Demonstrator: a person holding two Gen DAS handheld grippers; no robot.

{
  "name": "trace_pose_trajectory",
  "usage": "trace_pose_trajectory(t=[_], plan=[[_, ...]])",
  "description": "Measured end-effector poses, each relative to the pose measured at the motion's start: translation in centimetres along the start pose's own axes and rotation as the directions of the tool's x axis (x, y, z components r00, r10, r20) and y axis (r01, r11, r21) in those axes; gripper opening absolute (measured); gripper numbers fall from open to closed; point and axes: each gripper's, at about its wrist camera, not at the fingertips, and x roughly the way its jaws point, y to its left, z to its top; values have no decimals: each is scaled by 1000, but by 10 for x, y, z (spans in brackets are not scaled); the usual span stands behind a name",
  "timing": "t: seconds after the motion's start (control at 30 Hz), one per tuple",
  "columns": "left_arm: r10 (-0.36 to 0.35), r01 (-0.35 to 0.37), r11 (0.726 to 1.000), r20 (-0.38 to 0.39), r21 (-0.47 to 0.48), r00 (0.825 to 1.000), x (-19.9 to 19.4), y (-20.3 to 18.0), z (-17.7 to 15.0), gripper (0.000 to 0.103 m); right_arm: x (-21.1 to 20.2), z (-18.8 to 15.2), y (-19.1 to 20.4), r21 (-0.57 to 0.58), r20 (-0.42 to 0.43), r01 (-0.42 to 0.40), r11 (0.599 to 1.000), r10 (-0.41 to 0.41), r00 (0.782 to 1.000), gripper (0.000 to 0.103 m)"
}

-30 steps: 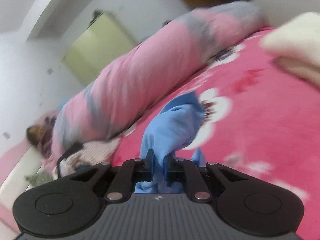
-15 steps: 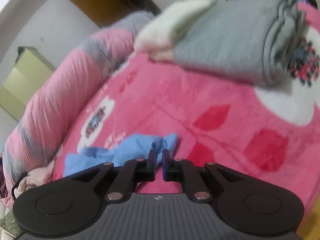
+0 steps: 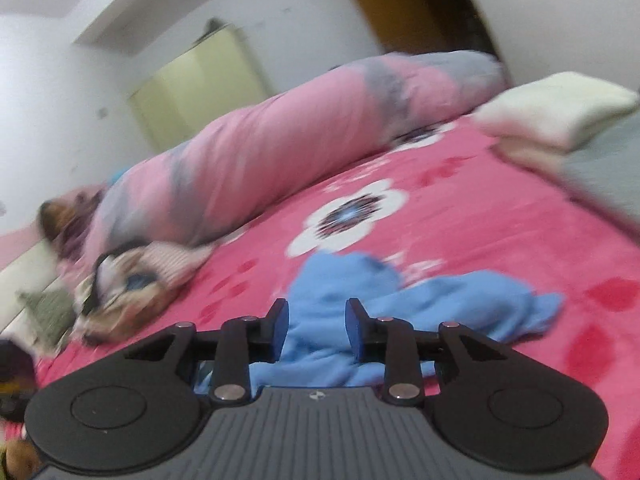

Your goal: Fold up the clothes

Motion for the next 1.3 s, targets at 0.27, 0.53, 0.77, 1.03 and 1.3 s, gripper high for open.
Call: trace_pose_trajectory(t=[0.27,0.53,0.77,1.03,1.3], plan=[[-29,52,996,262,-79,965,-79,21,32,3,4,-14,39,-224,-36,-47,973,39,999,34],[31,29,991,449,-127,893,-127,41,68,3,12,-10,64,-336,-29,-122,934,119,992,42],[73,12,982,439,-187,895,-121,67,55,3,54,-37,114,-665,-62,-101,740,80,995,50],[131,-28,970,419,-242,898,-120,100,47,3,111,-26,109,-838,-124,-36,544,-125,984,5],[143,-34,957,370,-287,918,-100,123,34,3,162,68,77,-561,-86,81,824,-155,984,25]])
